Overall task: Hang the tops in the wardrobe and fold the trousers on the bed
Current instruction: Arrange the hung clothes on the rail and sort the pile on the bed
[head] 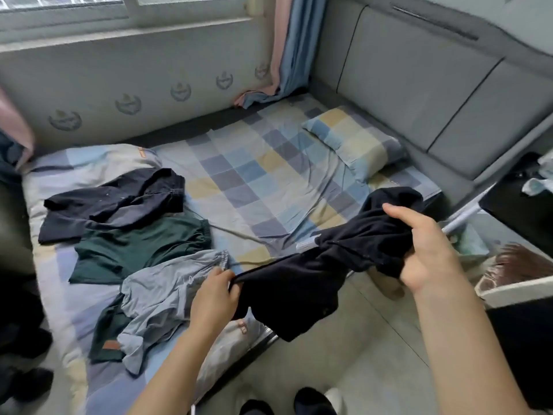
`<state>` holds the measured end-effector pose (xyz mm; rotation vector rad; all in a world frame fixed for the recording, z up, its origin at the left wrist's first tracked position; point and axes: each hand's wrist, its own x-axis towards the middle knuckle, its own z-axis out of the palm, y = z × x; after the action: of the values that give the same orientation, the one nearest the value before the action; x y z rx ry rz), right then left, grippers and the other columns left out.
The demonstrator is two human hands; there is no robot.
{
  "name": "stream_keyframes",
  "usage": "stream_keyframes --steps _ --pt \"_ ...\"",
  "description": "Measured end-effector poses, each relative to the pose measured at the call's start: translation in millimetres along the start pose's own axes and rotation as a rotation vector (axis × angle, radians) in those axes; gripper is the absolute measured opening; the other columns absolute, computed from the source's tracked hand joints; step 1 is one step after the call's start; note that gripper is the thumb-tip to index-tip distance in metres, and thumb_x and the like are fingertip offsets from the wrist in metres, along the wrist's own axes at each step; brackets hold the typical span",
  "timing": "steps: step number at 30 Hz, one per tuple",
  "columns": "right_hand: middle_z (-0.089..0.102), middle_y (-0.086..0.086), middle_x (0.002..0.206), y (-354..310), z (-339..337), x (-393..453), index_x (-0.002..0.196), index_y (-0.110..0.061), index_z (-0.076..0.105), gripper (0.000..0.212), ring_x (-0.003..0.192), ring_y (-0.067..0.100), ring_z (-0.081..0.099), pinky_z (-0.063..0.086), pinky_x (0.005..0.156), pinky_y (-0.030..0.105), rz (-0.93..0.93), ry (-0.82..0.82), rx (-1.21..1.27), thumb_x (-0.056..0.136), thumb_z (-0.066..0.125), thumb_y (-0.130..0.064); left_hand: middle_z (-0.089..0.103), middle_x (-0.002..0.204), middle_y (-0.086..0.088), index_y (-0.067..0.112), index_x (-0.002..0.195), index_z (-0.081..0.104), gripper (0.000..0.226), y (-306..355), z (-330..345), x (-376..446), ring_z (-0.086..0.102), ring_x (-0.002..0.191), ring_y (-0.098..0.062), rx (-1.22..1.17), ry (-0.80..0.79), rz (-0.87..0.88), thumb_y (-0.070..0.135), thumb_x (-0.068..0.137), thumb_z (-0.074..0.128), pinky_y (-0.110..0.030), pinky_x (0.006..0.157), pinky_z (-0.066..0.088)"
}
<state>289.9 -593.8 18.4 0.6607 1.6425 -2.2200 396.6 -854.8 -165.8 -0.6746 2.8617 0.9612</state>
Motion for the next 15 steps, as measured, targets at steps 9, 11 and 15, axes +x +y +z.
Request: stream_keyframes --steps 9,11,15 --pt "0.073 0.013 0.097 -9.2 -100.9 -6.8 0.112 -0.012 0.069 0.033 0.076 0.029 0.073 0.056 0.060 0.040 0.003 0.056 0.154 0.080 0.071 -0.021 0.063 0.098 -0.016 0.006 0.094 0.056 0.029 111.0 15.4 23.3 0.065 0.086 -0.030 -0.979 -0.198 -0.384 0.012 0.106 0.030 -0.045 0.087 0.053" --pt "0.073 0.015 0.099 -10.4 -130.9 -7.0 0.109 -0.011 0.070 0.031 0.080 0.032 0.073 0.057 0.061 0.043 0.008 0.075 0.165 0.079 0.070 -0.018 0.064 0.096 -0.008 0.007 0.099 0.061 0.028 138.7 15.1 28.9 0.062 0.093 -0.023 -1.222 -0.162 -0.385 0.009 0.104 0.033 -0.037 0.088 0.050" --pt "0.071 0.018 0.099 -2.7 -195.7 -2.4 0.108 -0.012 0.064 0.029 0.082 0.035 0.070 0.057 0.069 0.052 0.056 0.180 0.055 0.079 0.068 -0.015 0.051 0.052 0.003 0.010 0.086 0.065 0.022 199.6 6.1 37.1 0.051 0.053 -0.010 -1.637 -0.145 -0.453 0.011 0.087 0.043 -0.020 0.061 0.046"
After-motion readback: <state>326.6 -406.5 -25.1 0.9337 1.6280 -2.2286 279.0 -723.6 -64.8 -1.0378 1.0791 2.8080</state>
